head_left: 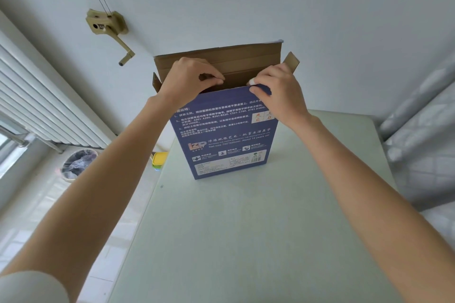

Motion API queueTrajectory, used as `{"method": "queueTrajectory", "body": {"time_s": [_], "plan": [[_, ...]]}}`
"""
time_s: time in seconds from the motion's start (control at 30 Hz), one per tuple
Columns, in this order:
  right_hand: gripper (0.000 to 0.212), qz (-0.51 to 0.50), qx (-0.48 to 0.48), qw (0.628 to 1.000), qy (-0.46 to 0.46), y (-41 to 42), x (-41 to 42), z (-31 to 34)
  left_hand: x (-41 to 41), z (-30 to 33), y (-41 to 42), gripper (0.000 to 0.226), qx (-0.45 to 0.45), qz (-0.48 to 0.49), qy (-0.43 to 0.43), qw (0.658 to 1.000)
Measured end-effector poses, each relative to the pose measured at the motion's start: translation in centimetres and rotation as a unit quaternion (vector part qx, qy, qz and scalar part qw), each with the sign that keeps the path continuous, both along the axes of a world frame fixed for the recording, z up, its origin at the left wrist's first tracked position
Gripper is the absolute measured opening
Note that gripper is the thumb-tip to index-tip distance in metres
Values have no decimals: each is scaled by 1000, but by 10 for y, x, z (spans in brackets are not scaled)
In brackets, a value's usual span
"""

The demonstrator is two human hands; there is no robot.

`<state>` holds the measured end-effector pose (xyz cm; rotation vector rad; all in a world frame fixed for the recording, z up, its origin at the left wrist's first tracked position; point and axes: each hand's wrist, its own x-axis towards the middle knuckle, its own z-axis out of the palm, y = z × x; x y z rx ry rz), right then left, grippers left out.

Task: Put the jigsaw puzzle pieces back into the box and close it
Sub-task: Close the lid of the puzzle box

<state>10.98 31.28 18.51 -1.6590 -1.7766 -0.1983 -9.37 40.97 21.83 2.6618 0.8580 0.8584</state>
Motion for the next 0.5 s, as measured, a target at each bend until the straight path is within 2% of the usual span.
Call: {"method": "queueTrajectory", "body": {"time_s": [0.13, 0.23, 0.3, 0.37, 0.43, 0.5], "plan": [[19, 3, 11, 1000, -10, 0, 1, 1, -3, 3, -7, 24, 14, 8, 15, 1000], [20, 7, 6, 1000, -11, 0, 1, 2, -7, 3, -16, 24, 24, 30, -3, 999], [19, 17, 25, 1000, -3, -3, 3, 4, -14, -3, -28, 22, 41, 56, -60, 996], [16, 4, 102, 995, 19, -9, 7, 7, -23, -12, -44, 19, 60, 96, -142, 983], [16, -50, 180, 980, 62, -17, 10, 9, -34, -26, -58, 17, 68, 160, -222, 959], [26, -118, 217, 963, 108, -23, 14, 6, -44, -41, -63, 24, 43, 236, -276, 931]]}}
